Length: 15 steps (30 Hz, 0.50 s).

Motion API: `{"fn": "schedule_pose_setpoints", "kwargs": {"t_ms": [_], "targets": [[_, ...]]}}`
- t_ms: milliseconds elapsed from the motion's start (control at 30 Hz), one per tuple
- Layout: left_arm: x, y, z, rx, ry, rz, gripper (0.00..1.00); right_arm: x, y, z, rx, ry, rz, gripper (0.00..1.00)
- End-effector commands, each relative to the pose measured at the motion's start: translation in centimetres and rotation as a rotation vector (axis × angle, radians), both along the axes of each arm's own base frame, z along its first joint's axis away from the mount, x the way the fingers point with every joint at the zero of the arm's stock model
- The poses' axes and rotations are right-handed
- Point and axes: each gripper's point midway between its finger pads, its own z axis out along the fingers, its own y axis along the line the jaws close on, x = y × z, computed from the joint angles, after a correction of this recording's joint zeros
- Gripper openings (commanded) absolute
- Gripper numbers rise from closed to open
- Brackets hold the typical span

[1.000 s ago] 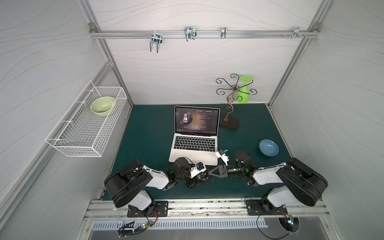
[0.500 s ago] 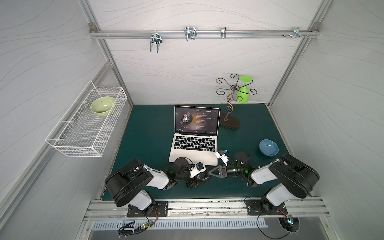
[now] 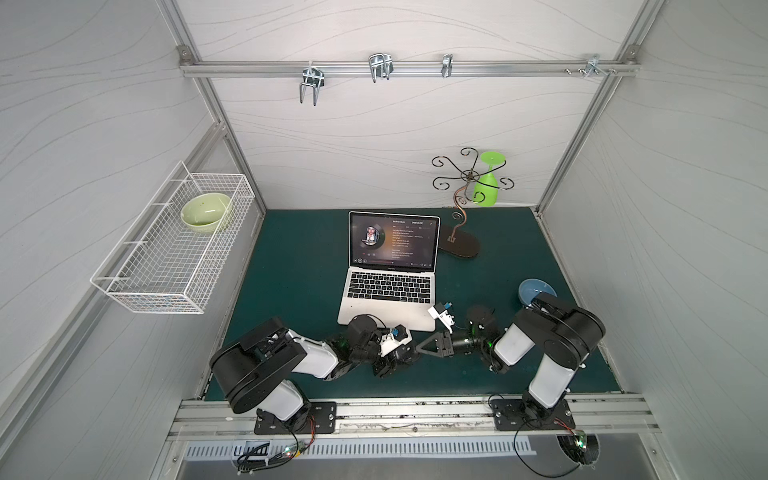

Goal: Remove the wireless mouse receiver from the laptop
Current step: Close the lid on the mouse.

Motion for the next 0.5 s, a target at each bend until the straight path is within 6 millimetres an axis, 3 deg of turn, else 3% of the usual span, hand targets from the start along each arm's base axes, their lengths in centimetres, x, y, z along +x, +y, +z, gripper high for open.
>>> {"fn": "schedule_pose_setpoints", "kwargs": {"t_ms": [0,233,467], "targets": [[1.35,-1.13,2.03,-0.066,-0.048,0.012,0.0,-0.87,-1.36,-2.95,-0.126,0.091,-0.02,0.0],[1.31,-1.17,2.08,-0.068,-0.047,0.008,0.0,-1.21,-2.01,-3.29,-0.183,0.073,-0.012,0.0],[1.27,-1.17,2.07,-0.069,-0.046,0.006,0.0,-1.2,-2.16,-3.15,-0.207,0.06,-0.013,0.14]]}}
